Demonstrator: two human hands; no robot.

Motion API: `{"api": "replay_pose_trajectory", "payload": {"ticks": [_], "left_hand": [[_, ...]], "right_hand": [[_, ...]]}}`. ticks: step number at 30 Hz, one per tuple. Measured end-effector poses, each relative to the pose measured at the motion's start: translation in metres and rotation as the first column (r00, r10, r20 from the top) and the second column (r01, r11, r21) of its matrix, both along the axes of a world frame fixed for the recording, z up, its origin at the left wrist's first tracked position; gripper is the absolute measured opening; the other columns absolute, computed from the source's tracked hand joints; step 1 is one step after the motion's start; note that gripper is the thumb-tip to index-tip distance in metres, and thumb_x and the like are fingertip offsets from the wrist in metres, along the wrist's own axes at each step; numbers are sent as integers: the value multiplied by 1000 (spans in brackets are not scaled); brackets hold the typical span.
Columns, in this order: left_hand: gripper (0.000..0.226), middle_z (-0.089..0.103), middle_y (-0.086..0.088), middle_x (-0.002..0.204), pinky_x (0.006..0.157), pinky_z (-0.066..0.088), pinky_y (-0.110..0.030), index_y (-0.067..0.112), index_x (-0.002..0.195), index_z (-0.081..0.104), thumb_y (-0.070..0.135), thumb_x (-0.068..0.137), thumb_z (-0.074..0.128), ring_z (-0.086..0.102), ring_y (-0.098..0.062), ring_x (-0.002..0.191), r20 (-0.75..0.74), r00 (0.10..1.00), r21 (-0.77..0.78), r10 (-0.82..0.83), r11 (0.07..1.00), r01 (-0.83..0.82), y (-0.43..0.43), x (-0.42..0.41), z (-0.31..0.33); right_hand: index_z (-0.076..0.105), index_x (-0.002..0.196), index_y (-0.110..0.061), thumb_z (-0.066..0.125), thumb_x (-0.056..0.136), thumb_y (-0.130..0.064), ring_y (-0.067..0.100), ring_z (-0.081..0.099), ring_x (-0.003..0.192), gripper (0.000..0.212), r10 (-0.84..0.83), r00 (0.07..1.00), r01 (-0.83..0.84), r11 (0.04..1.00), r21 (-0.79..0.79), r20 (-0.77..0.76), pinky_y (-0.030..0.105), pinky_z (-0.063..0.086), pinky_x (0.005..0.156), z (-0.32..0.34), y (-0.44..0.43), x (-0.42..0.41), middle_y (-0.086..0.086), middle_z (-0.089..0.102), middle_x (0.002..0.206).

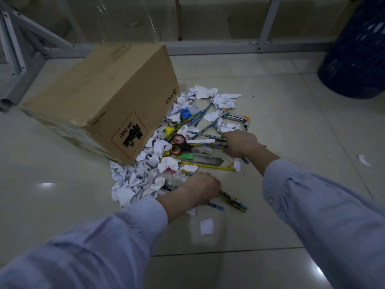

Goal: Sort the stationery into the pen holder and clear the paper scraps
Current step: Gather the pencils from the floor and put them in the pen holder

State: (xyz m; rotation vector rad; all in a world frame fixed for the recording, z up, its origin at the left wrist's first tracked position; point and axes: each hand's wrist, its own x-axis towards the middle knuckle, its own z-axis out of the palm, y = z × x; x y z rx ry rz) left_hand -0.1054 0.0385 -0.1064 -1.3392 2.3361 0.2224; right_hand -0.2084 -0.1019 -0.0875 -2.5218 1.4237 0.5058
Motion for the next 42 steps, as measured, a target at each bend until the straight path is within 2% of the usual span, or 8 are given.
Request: {"api": "replay_pose_trajectory", "payload": {"ticks": [9, 15, 20, 23, 26, 31, 38, 42], "left_hand": [[30, 59, -17, 112, 88, 40, -39, 5, 113, 54, 26, 92, 48, 51, -31, 107, -152, 988, -65, 24, 997, -35, 0, 5, 2], [31, 61, -18, 89, 56, 32, -34, 5, 120, 46, 23, 94, 47, 57, -32, 78, -410, 900, -47, 150, 982, -185, -13, 18, 21], [15, 42, 1, 65, 49, 25, -30, 13, 91, 37, 25, 99, 41, 39, -11, 53, -661, 679, 103, 319, 935, -339, -24, 36, 34], [19, 42, -3, 63, 52, 29, -32, 15, 83, 35, 22, 101, 38, 40, -19, 54, -755, 504, 177, 420, 870, -460, -30, 44, 40], [19, 43, -6, 64, 53, 33, -33, 12, 86, 41, 22, 101, 37, 47, -29, 60, -797, 329, 250, 506, 773, -583, -36, 52, 41], [17, 43, 4, 67, 49, 29, -23, 11, 95, 47, 26, 101, 39, 40, -9, 57, -817, 134, 273, 560, 582, -766, -55, 58, 36], [12, 50, 1, 69, 53, 34, -25, 11, 87, 54, 22, 94, 54, 48, -16, 67, -742, 114, 233, 660, 414, -880, -90, 59, 16], [16, 61, -10, 82, 65, 46, -33, 3, 92, 61, 18, 91, 55, 56, -24, 75, -698, 209, 161, 685, 434, -886, -106, 54, 7]], "right_hand": [[54, 110, -11, 52, 95, -26, 29, 52, 97, 21, -26, 1000, 25, 979, 203, 6, 33, 40, 76, 13, -13, -22, 17, 56, 120], [45, 76, -17, 46, 96, -19, 28, 48, 85, 20, -193, 947, 151, 973, 174, 257, 31, 33, 69, 9, -15, -34, 2, 46, 76], [53, 75, -8, 58, 90, -23, 30, 52, 75, 22, -363, 872, 316, 930, 188, 328, 32, 39, 62, 3, -18, -33, 13, 53, 79], [58, 70, -7, 62, 85, -26, 29, 54, 72, 25, -449, 813, 394, 893, 218, 371, 36, 46, 65, -5, -18, -34, 10, 53, 70], [60, 64, -10, 71, 78, -33, 29, 59, 74, 29, -504, 783, 444, 863, 239, 365, 30, 41, 61, -12, -18, -35, 9, 56, 66], [65, 76, -8, 82, 66, -43, 29, 61, 78, 40, -506, 797, 457, 862, 219, 330, 31, 41, 59, -22, -14, -32, 14, 61, 80], [45, 63, -11, 72, 76, -38, 24, 50, 65, 40, -422, 858, 376, 904, 203, 291, 27, 30, 45, -21, -18, -29, 6, 45, 62], [43, 60, -13, 62, 82, -34, 20, 44, 57, 36, -434, 822, 356, 897, 262, 368, 27, 30, 47, -23, -19, -42, 5, 43, 58]]}}
